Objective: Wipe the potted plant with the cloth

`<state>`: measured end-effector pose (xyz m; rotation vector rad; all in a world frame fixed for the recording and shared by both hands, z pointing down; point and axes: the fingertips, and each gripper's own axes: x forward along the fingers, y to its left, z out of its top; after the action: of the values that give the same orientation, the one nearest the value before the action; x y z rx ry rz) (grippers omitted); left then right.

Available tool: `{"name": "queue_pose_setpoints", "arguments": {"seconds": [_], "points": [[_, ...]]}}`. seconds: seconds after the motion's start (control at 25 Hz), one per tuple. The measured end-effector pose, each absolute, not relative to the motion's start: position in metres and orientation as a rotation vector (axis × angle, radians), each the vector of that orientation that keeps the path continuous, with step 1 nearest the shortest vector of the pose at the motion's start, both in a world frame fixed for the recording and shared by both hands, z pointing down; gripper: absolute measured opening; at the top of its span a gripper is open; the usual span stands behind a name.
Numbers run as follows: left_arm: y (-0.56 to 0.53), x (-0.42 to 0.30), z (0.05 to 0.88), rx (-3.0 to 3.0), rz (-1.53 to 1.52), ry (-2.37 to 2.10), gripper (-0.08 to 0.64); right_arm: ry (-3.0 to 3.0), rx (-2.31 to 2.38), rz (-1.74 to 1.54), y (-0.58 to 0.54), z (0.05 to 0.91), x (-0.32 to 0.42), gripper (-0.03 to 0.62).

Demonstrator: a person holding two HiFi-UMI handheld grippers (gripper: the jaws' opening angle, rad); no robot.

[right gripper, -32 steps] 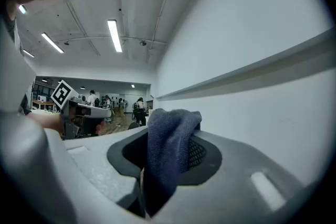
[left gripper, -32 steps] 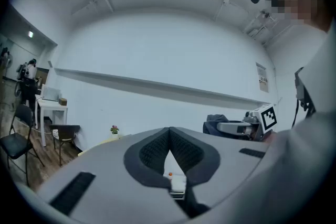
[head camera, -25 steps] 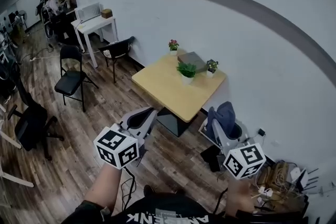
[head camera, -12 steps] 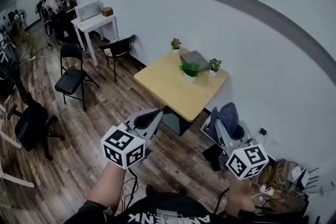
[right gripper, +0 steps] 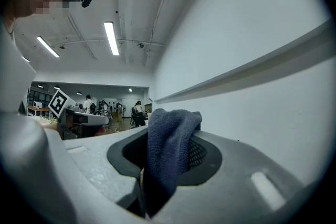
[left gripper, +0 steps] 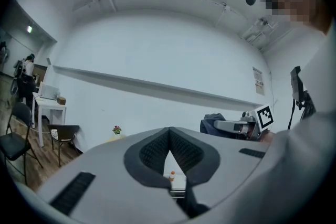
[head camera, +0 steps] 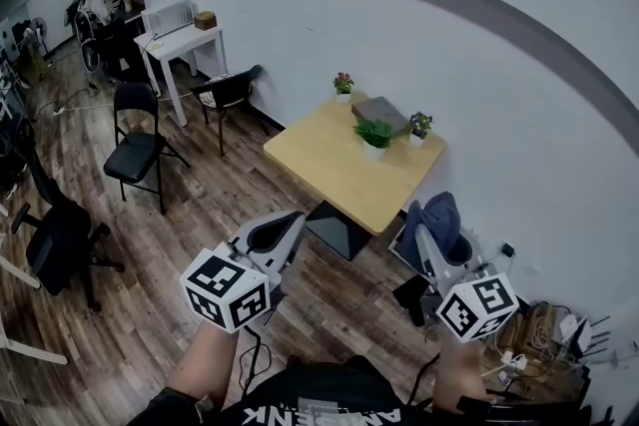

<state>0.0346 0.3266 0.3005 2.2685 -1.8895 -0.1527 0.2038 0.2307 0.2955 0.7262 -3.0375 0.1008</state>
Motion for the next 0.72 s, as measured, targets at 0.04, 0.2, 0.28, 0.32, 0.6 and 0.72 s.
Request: {"name": "queue_pose_setpoints", "arguments": {"seconds": [0.04, 0.2, 0.28, 0.32, 0.6, 0.72], "points": [[0.326, 0.031, 0.302, 2.278, -0.132, -1.89, 0.002, -3.032, 0.738, 0.097, 0.23, 0.297, 0.2, 0.124], [0.318, 0.018, 0.306, 2.297, -0.132, -1.866, 0.002, -3.017, 0.759, 0.089, 0.227, 0.299, 0.187, 0.124], [0.309, 0.009, 0.306, 2.272, -0.146, -1.897, 0.002, -3.018, 0.759, 0.077, 0.221, 0.298, 0.181, 0.124], [0.302, 0.004, 0.305, 2.258, -0.151, -1.916, 0.002, -3.019, 0.76, 0.068, 0.215, 0.297, 0.177, 0.124], [0.25, -0.015, 0.312, 2.233, -0.098, -1.953, 0.002, -3.049, 0.724, 0.053, 0.156, 0.297, 0.149, 0.124], [0.223, -0.028, 0.314, 2.215, -0.073, -1.965, 0.002, -3.06, 0.701, 0.056, 0.126, 0.294, 0.133, 0.124]]}}
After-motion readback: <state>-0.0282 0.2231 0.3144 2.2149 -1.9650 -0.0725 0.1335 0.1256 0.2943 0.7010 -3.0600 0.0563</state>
